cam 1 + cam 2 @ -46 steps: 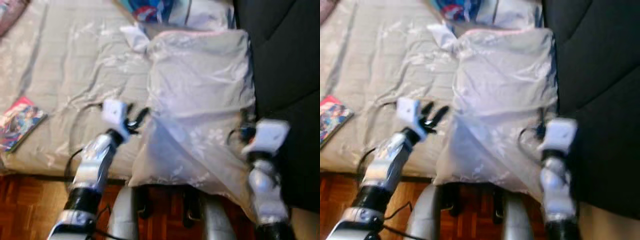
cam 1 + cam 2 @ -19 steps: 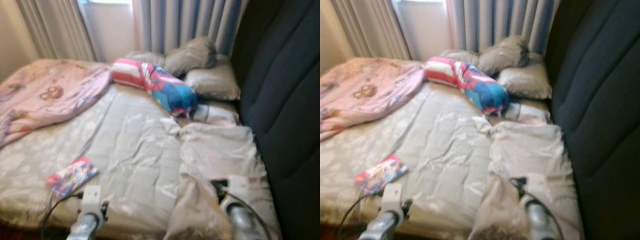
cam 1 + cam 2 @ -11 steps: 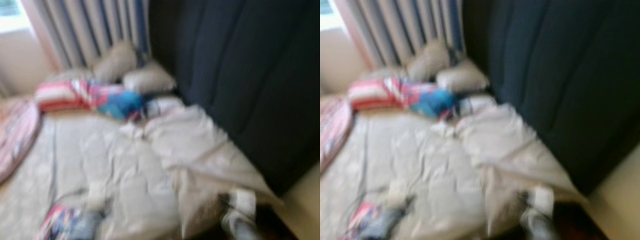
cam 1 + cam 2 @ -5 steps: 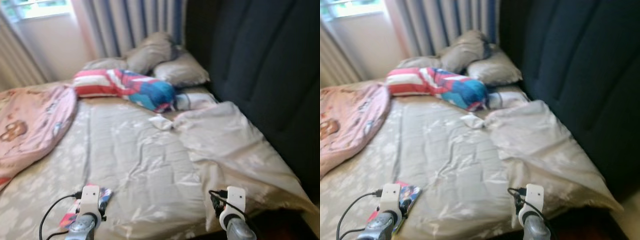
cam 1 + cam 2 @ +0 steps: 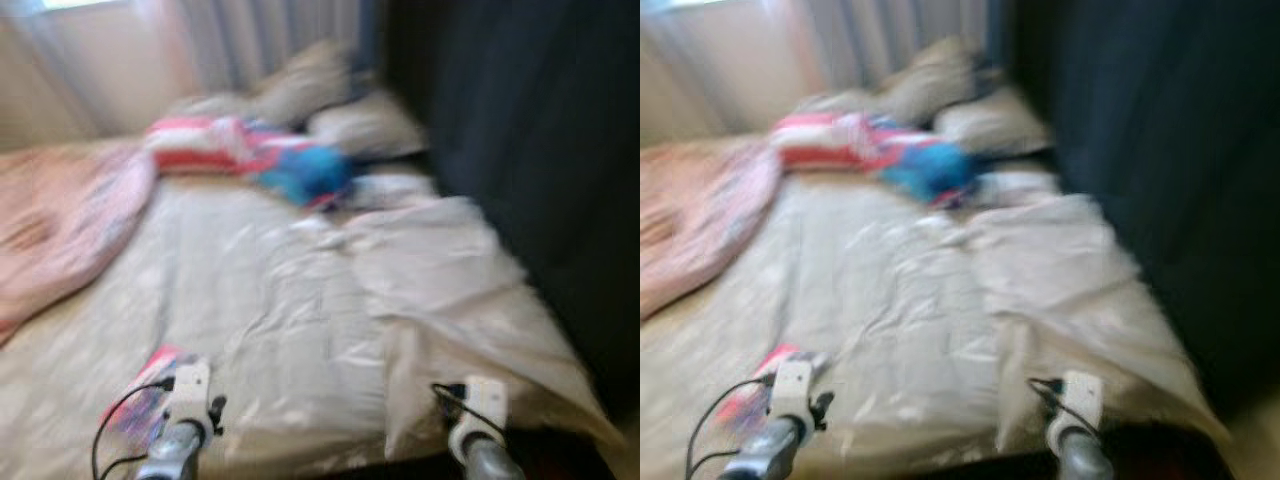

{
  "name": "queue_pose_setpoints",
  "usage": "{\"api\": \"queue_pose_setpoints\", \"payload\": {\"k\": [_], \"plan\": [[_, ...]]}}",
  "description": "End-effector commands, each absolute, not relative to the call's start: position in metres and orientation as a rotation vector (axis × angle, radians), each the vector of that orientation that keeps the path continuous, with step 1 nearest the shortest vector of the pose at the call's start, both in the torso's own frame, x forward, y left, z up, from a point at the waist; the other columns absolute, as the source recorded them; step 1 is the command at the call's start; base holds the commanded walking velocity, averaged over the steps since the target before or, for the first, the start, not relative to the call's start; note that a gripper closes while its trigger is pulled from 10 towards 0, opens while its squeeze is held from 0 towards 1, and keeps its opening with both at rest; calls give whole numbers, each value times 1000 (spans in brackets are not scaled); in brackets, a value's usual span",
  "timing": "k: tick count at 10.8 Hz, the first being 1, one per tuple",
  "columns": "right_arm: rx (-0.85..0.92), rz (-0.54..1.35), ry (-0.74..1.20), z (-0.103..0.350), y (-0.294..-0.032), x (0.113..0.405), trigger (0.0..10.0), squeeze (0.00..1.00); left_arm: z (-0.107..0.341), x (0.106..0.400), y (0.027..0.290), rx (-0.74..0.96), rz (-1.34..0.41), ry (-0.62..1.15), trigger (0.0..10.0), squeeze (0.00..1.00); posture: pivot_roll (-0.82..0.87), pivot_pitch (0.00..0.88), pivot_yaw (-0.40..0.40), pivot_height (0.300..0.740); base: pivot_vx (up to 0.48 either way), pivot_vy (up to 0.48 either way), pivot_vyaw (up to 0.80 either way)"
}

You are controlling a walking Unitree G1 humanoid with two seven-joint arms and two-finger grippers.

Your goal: Clean up the room

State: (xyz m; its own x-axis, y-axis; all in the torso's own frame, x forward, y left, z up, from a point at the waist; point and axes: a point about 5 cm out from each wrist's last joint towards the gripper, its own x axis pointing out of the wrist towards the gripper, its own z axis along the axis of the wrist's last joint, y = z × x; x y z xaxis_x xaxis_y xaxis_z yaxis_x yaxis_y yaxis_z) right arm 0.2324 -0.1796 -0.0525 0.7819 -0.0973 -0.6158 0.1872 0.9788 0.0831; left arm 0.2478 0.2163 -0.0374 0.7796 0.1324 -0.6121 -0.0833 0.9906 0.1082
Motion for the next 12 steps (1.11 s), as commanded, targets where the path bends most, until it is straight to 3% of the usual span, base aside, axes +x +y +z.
{"api": "queue_pose_setpoints", "payload": {"k": [1, 4, 6, 12], "plan": [[158, -172, 673, -55, -182, 228, 10000, 0, -39, 246, 218, 79, 118, 680, 10000, 0, 87, 71, 72, 740, 0, 0, 0], [134, -146, 687, -56, -181, 227, 10000, 0, -41, 243, 216, 55, 119, 680, 10000, 0, 94, 74, 65, 740, 0, 0, 0], [123, -131, 679, -55, -178, 229, 10000, 0, -41, 243, 216, 52, 121, 681, 10000, 0, 94, 75, 65, 740, 0, 0, 675], [153, -148, 676, -56, -177, 228, 10000, 0, -41, 242, 219, 67, 122, 686, 10000, 0, 97, 86, 76, 740, 0, 0, 0]]}}
